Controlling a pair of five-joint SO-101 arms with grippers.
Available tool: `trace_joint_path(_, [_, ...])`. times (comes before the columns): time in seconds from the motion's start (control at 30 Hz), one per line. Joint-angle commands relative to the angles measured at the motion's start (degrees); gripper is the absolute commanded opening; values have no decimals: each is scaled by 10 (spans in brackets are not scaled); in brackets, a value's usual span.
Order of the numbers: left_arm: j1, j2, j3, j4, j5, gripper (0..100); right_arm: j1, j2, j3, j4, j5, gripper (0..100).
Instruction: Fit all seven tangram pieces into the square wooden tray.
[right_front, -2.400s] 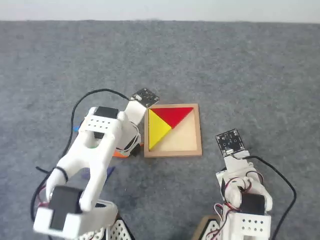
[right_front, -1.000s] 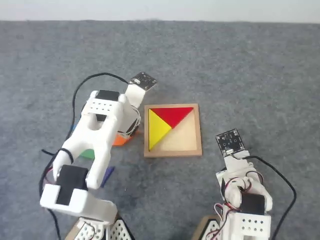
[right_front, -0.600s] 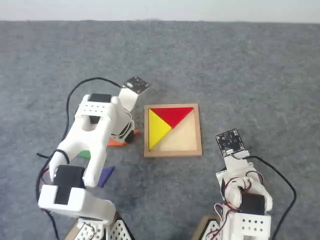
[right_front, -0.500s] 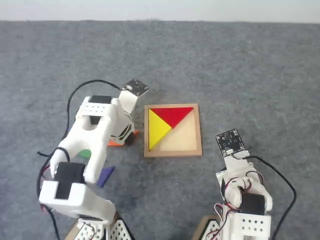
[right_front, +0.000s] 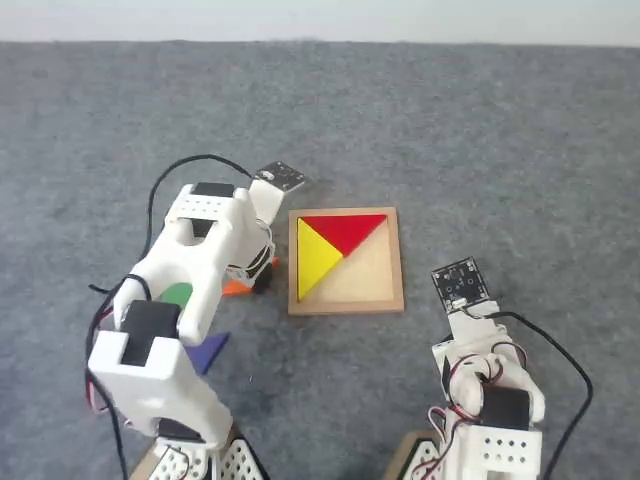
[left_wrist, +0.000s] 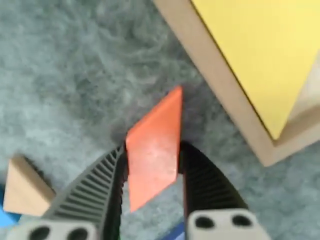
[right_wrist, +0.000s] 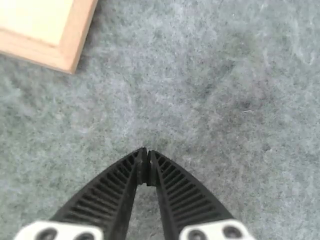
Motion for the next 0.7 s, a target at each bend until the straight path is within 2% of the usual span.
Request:
trace_joint_path(0.0, [12,-32,-15,-1,18,12,-2,-9,10,0,4,8])
trace_joint_path(0.17, [42,-98,-20,36,44,12,-2,-9,10,0,4,8])
trace_joint_path(0.43, [135,-156,-30,62,89,12,-2,-9,10,0,4,8])
trace_joint_path(0.67, [228,-76,-160,63,208,12,-2,-9,10,0,4,8])
